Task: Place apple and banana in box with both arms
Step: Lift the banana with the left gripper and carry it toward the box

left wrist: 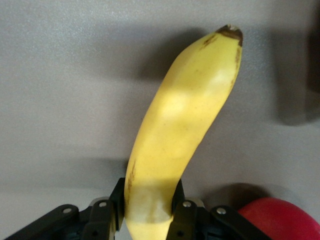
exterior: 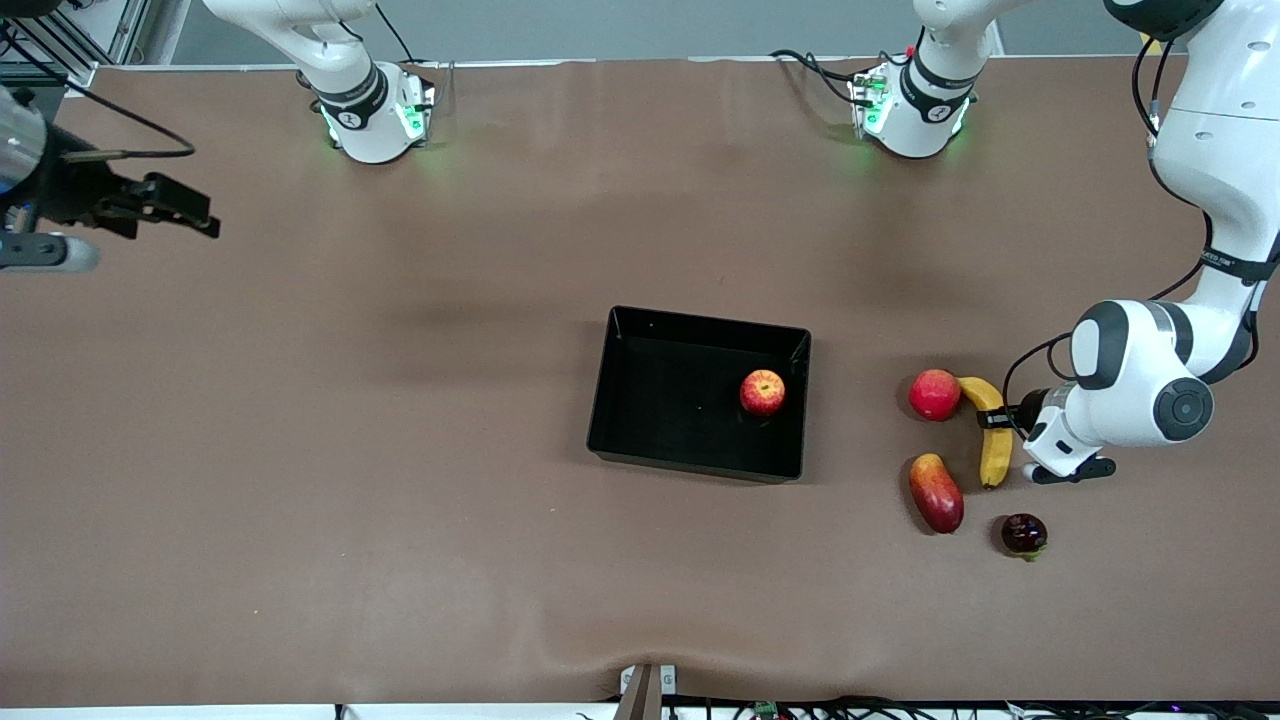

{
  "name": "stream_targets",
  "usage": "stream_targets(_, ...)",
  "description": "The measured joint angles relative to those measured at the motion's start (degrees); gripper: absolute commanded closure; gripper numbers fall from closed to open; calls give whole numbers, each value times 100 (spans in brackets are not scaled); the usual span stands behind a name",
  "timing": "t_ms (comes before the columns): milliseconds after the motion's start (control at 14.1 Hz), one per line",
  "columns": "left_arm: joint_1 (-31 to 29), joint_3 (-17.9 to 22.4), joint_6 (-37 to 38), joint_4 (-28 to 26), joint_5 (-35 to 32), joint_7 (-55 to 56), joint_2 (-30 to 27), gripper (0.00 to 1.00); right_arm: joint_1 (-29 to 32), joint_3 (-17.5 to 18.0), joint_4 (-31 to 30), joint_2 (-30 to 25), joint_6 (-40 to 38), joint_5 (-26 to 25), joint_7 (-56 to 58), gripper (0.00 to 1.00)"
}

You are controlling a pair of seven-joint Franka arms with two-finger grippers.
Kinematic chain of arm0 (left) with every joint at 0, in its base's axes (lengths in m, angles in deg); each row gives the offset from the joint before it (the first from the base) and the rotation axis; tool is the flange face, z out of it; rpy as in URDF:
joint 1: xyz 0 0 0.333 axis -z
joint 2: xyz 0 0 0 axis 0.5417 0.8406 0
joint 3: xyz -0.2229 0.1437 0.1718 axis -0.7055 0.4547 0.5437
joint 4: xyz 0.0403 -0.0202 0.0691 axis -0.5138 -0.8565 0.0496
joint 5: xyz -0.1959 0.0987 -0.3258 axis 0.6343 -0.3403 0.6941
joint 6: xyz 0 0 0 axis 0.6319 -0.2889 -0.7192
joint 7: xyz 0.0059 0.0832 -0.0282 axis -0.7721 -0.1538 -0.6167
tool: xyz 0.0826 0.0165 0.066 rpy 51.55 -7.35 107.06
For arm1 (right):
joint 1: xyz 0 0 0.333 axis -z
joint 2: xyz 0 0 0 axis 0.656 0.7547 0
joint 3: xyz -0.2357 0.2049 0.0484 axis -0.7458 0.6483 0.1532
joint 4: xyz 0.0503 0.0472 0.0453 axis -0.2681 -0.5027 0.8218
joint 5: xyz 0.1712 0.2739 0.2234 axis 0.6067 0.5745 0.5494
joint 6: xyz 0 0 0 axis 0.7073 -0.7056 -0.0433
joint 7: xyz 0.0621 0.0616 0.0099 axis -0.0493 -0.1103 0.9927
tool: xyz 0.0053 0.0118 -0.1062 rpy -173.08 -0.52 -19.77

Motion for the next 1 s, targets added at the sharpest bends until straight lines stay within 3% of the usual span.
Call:
stream_targets(213,-2,-38,238,-122,-30,-129,-219,100,77,-16,-13,74,457,-12,-7,0)
stream_targets(427,-5,-264,1108,-160,-32,-448,-913,100,404,-44,-32,221,741,-14,52,0)
stream_targets(569,-5,-624,1740,-143,57,-316,-1456,100,460,-49,-34,268,759,-14,66,0)
stream_targets(782,137,-1424,2210,46,326,1141,-1805,100,436,7,-38,273,762,-14,66,0)
stream_targets(996,950,-1677,2206,456,363,2815,-1550,100,427,26,-38,284,963,-71,62,0)
